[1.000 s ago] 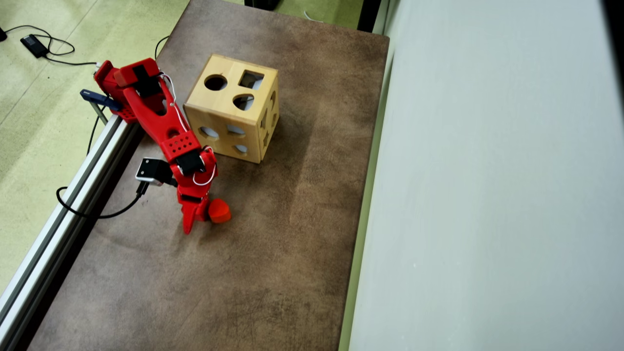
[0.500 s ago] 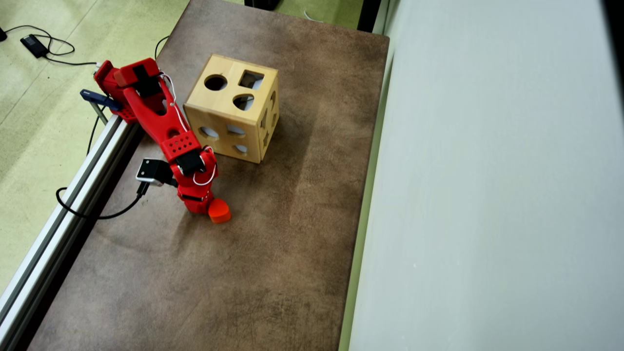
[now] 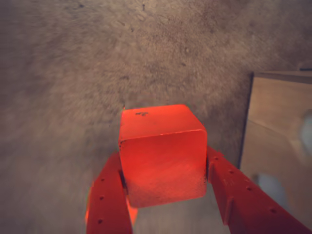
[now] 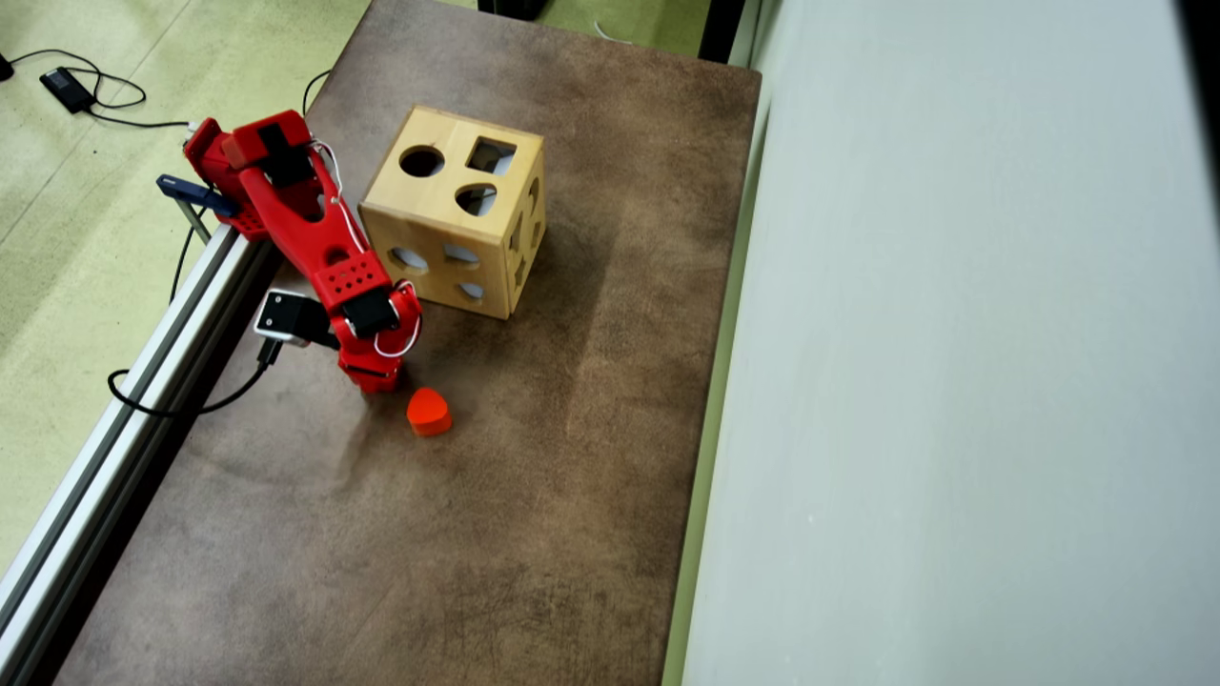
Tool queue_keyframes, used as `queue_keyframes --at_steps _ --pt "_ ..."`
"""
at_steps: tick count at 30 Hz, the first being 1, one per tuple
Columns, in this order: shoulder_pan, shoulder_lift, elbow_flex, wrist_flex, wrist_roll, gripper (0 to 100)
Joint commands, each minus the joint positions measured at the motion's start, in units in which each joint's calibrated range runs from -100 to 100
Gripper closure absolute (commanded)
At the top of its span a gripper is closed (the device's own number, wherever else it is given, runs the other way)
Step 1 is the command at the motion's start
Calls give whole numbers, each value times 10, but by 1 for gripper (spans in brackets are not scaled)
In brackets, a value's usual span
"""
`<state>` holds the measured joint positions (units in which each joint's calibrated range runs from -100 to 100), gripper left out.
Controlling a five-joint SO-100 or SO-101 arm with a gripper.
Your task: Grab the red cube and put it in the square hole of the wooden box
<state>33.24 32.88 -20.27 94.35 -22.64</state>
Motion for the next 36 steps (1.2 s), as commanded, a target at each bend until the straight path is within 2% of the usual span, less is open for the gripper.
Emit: queue_keyframes --at_steps 1,12,18,21,30,36 --pt "5 -124 -22 27 -3 98" --pt "-4 -304 -24 29 1 98" --pt "-57 -358 -55 24 8 98" --pt "-109 -361 -121 24 43 98" --pt "-204 -352 -230 24 205 98" --pt "-237 -352 -225 25 261 98"
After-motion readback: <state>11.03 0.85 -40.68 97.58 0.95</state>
